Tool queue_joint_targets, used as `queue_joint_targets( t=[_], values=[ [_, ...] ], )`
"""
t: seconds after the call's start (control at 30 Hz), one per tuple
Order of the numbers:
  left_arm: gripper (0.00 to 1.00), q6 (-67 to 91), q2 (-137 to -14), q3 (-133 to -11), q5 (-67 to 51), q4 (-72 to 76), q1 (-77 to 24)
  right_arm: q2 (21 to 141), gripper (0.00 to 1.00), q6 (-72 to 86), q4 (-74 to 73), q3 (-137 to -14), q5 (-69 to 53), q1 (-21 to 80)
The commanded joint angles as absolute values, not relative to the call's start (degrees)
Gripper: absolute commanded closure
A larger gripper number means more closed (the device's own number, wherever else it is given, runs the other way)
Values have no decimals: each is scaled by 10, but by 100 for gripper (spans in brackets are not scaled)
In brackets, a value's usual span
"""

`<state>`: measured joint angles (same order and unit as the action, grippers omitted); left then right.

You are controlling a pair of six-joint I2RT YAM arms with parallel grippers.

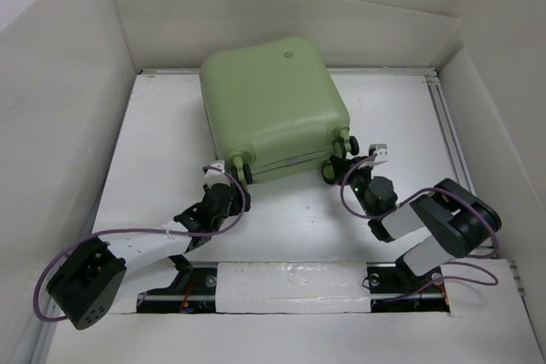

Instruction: Pack the luggage

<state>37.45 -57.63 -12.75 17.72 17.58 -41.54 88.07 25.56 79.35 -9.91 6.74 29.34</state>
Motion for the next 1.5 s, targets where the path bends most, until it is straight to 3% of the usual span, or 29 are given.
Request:
queue_joint_targets(
  t=[0.0,0.3,0.8,1.1,1.3,1.43,1.47],
  values=[
    [100,404,-607,-165,126,318,-445,904,100,290,950,-105,82,384],
    [100,429,-655,-231,51,362,-492,1002,100,295,860,-216,257,640],
    [100,460,-587,-257,29,393,-656,1127,100,323,785,-404,32,679],
    [100,454,-625,-269,61,429,-706,1025,100,359,872,-248,125,686],
    [100,448,-659,-288,72,427,-730,947,100,365,753,-221,180,704],
    [59,441,-579,-240,138,353,-738,900,100,365,636,-215,218,710],
    [43,441,-531,-228,153,338,-738,891,100,365,622,-215,227,710]
  ],
)
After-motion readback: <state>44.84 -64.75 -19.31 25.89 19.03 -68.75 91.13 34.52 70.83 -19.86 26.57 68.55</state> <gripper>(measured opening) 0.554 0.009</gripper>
